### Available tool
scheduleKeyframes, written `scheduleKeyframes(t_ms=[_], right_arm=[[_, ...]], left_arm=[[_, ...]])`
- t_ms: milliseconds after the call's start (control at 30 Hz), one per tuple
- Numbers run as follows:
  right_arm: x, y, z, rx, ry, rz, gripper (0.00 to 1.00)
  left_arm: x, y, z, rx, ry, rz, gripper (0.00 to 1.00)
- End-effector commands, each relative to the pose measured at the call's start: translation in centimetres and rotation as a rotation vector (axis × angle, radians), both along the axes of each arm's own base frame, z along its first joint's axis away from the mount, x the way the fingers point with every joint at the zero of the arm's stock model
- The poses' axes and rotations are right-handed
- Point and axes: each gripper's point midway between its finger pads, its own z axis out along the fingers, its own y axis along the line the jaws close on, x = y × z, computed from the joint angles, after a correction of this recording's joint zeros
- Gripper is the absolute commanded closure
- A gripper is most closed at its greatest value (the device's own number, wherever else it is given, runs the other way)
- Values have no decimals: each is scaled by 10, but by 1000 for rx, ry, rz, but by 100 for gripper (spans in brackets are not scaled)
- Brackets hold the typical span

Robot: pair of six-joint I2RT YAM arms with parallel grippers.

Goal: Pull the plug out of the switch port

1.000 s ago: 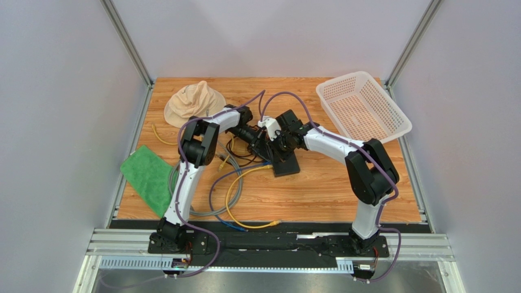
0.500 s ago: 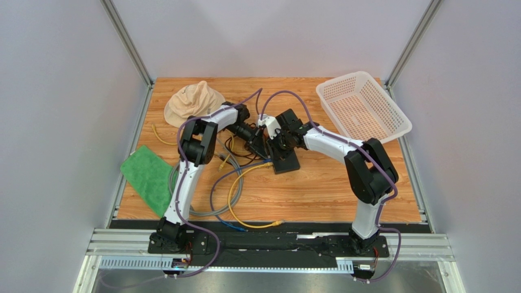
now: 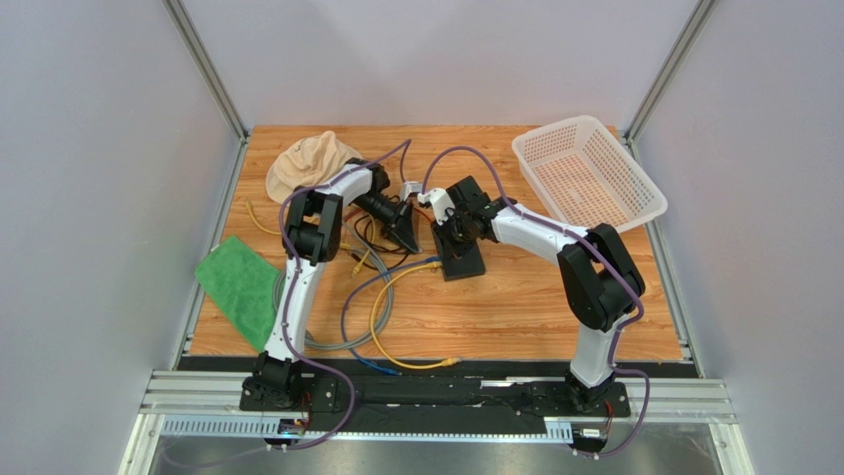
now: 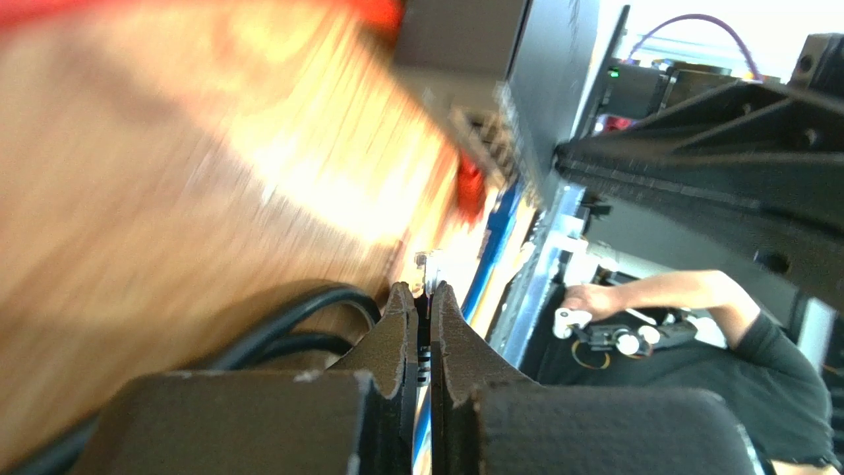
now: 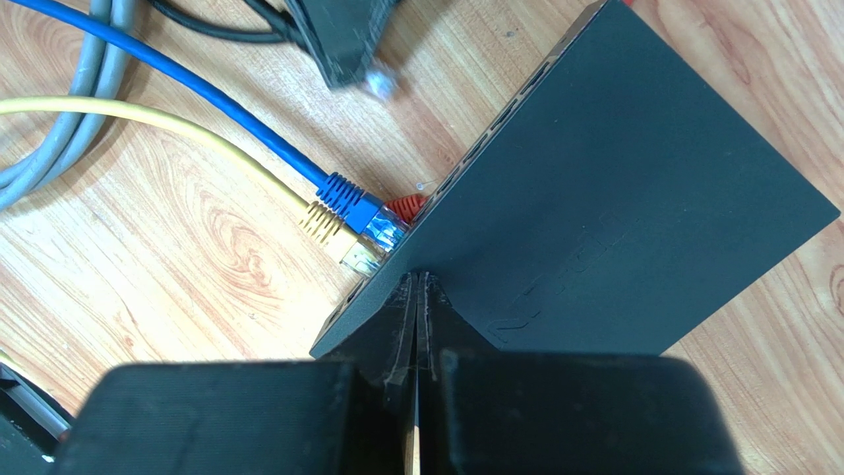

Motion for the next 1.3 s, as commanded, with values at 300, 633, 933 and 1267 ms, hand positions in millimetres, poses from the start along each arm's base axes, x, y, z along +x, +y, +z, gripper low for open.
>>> scheduleKeyframes(t_ms=[300, 633, 933, 1267], right_arm=[[-23, -23, -39, -127, 93, 8, 100], [-16, -30, -29, -134, 11, 9, 100], [-5, -20, 10, -62, -59, -2, 100], [-19, -22, 5, -30, -13, -23, 100]], left_arm=[[152, 106, 122, 210, -715, 344, 100], [173, 121, 151, 233, -759, 440, 56], [136, 44, 234, -63, -891, 435, 46], [59, -4, 116, -60, -479, 303, 48]])
